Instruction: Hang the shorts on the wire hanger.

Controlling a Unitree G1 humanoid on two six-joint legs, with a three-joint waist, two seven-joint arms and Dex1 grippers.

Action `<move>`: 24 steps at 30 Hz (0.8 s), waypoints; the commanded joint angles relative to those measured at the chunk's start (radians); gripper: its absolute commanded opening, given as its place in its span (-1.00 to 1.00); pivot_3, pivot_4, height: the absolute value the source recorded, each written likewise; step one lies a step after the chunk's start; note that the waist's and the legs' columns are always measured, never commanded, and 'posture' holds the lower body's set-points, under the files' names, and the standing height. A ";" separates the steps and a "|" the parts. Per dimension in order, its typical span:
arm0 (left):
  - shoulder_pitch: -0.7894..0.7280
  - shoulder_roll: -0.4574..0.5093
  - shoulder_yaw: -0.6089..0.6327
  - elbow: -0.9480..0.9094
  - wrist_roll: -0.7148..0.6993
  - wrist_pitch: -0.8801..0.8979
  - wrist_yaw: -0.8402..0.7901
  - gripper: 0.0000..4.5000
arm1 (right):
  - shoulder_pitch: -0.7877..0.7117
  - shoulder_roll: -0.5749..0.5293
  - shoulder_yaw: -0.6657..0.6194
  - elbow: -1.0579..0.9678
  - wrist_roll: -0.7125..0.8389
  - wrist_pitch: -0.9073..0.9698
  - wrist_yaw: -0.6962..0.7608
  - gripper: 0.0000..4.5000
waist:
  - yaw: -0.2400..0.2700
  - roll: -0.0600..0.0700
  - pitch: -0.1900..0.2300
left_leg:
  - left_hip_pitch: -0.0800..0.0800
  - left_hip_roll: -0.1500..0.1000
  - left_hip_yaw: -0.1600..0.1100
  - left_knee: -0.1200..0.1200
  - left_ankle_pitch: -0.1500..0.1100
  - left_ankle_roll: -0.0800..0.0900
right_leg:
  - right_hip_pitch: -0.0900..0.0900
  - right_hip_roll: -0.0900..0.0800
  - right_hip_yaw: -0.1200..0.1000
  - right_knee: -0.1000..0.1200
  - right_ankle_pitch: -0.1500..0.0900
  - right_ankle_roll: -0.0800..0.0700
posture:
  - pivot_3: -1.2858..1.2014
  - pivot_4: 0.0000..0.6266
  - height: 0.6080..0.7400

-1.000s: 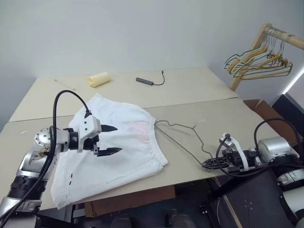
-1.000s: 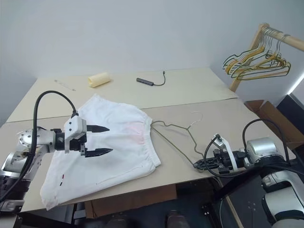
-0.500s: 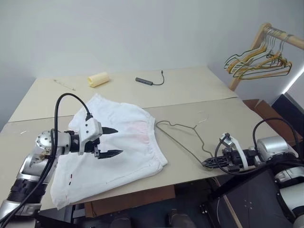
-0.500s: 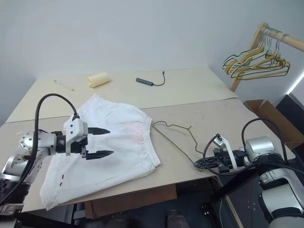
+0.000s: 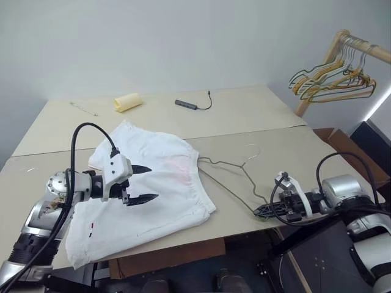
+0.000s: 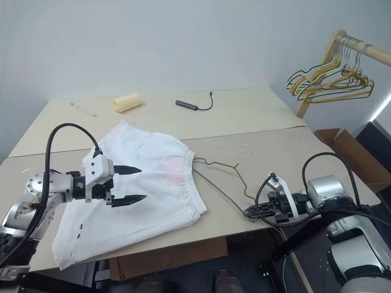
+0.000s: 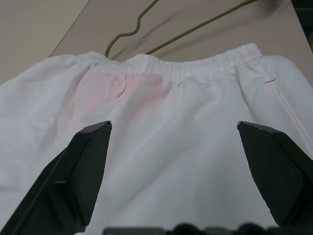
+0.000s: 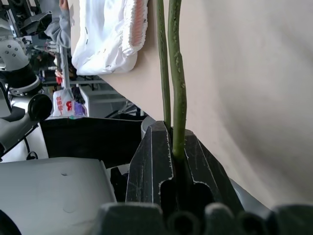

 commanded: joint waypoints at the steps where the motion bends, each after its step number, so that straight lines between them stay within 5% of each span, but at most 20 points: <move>1: 0.000 0.006 0.021 -0.038 0.003 -0.012 0.013 0.99 | -0.057 -0.005 0.025 -0.008 0.030 -0.019 0.064 -1.00 | 0.002 0.000 0.000 | 0.000 0.000 0.000 0.000 0.000 0.000 | 0.000 0.000 0.000 0.000 0.000 0.000 | 0.08 -1.00 1.00; 14: 0.017 -0.003 0.008 -0.049 0.019 -0.018 0.038 0.99 | -0.242 0.120 0.168 0.233 0.030 -0.088 0.064 -1.00 | 0.024 0.000 0.000 | 0.000 0.000 0.000 0.000 0.000 0.000 | 0.000 0.000 0.000 0.001 0.002 -0.003 | 0.10 -1.00 1.00; 24: 0.063 0.001 0.029 -0.086 0.022 -0.011 0.068 0.99 | -0.377 0.259 -0.025 0.625 -0.157 -0.287 0.014 -1.00 | 0.046 0.000 0.000 | -0.001 0.000 0.000 0.000 0.000 0.000 | -0.001 0.000 -0.001 0.001 0.002 -0.004 | 0.13 -1.00 1.00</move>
